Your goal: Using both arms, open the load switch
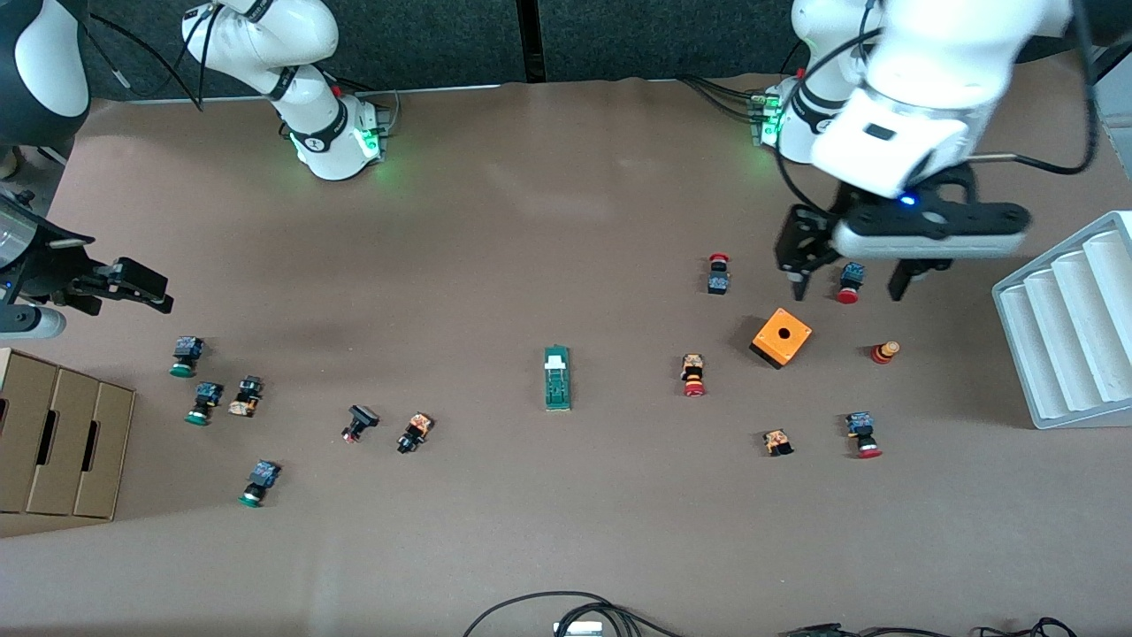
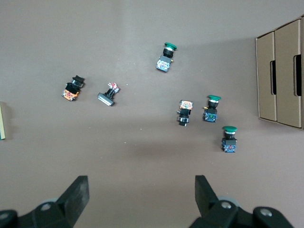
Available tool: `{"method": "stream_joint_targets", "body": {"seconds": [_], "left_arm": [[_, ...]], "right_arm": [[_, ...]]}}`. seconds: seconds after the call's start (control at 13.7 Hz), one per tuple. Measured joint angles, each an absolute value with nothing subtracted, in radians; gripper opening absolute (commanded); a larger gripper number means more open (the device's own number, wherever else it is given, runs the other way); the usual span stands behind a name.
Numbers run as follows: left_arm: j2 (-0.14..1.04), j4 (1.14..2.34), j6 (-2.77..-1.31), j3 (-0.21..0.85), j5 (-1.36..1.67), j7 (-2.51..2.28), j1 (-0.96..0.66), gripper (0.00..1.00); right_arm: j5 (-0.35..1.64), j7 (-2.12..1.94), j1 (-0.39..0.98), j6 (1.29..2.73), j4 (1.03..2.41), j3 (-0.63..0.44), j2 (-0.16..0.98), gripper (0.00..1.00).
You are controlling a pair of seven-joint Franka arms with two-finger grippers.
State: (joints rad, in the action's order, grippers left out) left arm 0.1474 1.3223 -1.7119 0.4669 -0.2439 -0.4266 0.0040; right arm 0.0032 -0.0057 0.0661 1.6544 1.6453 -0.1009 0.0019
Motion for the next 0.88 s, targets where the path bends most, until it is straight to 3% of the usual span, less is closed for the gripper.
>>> {"method": "stream_joint_targets", "body": {"seconds": [0.73,0.88], "left_arm": [[0.153,1.335,-1.667,0.461,-0.132,-0.294,0.308,1.00],[0.154,1.345,-1.648,0.407,-0.093,-0.264,0.337,1.00]], "right_arm": [[0.003,-0.006,0.070,1.654,1.645,-0.101,0.002,0.99],[0.003,-0.006,0.070,1.654,1.645,-0.101,0.002,0.99]]}}
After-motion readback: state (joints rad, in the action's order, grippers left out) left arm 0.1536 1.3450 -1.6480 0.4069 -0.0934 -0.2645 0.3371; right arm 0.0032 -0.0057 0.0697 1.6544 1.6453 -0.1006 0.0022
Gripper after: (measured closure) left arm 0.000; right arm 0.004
